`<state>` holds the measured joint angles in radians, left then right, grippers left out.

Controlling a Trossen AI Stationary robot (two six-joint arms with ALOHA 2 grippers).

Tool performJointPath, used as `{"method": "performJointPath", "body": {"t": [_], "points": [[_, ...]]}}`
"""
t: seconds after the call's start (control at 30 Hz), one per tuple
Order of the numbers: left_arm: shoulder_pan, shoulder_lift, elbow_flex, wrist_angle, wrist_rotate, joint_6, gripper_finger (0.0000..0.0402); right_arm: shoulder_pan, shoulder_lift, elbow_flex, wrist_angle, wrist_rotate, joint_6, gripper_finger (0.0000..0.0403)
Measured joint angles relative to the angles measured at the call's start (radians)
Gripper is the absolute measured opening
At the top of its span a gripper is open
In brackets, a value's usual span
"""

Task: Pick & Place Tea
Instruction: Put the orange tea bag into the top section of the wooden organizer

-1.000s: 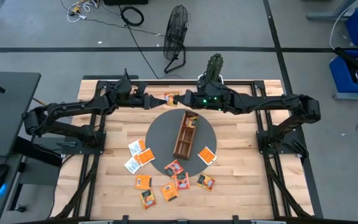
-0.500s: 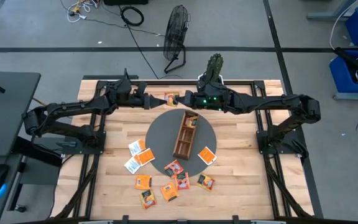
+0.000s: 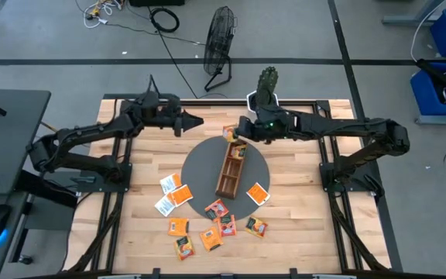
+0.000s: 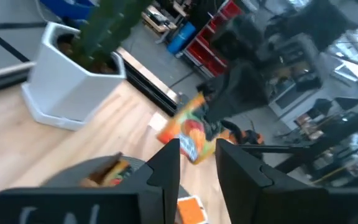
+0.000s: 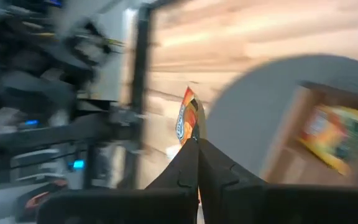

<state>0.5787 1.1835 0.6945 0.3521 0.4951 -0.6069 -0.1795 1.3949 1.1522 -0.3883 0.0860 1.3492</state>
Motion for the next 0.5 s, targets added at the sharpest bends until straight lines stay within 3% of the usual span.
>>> {"method": "performJointPath", "body": {"t": [0.3, 0.5], "points": [[0.068, 0.0, 0.0, -0.038, 0.001, 0.062, 0.0108, 0.011, 0.004, 0.0, -0.159, 0.004, 0.096, 0.0], [0.082, 0.0, 0.0, -0.038, 0.001, 0.064, 0.0108, 0.011, 0.033, 0.0, -0.197, 0.063, 0.136, 0.0]]}}
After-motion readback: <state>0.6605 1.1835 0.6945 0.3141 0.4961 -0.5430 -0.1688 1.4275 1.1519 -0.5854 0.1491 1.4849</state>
